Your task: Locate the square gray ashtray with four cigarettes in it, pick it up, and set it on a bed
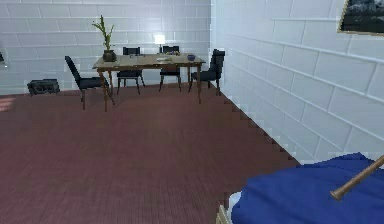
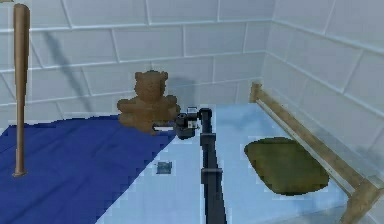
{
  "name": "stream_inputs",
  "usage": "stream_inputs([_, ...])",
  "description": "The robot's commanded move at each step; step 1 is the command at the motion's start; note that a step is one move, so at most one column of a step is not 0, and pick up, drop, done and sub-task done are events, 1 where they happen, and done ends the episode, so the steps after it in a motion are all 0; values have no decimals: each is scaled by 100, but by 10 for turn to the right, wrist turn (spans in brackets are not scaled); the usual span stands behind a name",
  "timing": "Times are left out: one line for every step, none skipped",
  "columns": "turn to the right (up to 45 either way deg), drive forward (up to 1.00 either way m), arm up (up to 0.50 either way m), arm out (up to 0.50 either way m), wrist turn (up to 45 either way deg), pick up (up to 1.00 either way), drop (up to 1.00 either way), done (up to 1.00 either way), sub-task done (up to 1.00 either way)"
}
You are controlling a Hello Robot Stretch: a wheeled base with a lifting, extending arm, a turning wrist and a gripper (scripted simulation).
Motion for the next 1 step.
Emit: stream_inputs([0, 0, 10, 0, 0, 0, 0, 0, 0])
